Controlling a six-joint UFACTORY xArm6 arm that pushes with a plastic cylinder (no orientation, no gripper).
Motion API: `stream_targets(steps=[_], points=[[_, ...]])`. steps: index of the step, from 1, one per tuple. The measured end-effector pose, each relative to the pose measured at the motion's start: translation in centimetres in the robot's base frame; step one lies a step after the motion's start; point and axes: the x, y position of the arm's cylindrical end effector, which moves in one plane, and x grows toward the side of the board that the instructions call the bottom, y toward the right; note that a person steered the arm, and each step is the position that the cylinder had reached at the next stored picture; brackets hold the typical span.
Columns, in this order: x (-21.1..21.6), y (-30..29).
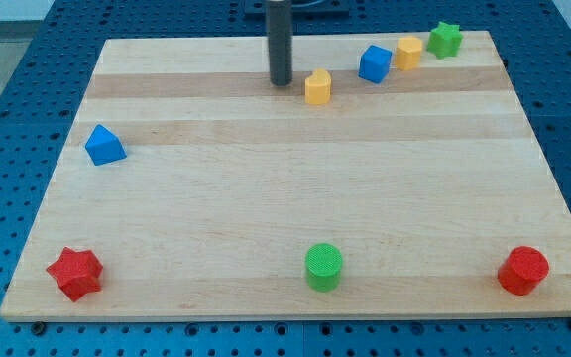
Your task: Slightly touch the yellow heart
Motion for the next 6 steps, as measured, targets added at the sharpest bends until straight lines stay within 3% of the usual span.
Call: stream_targets(steps=[2,6], points=[[5.2,0.6],[-0.7,6.3]])
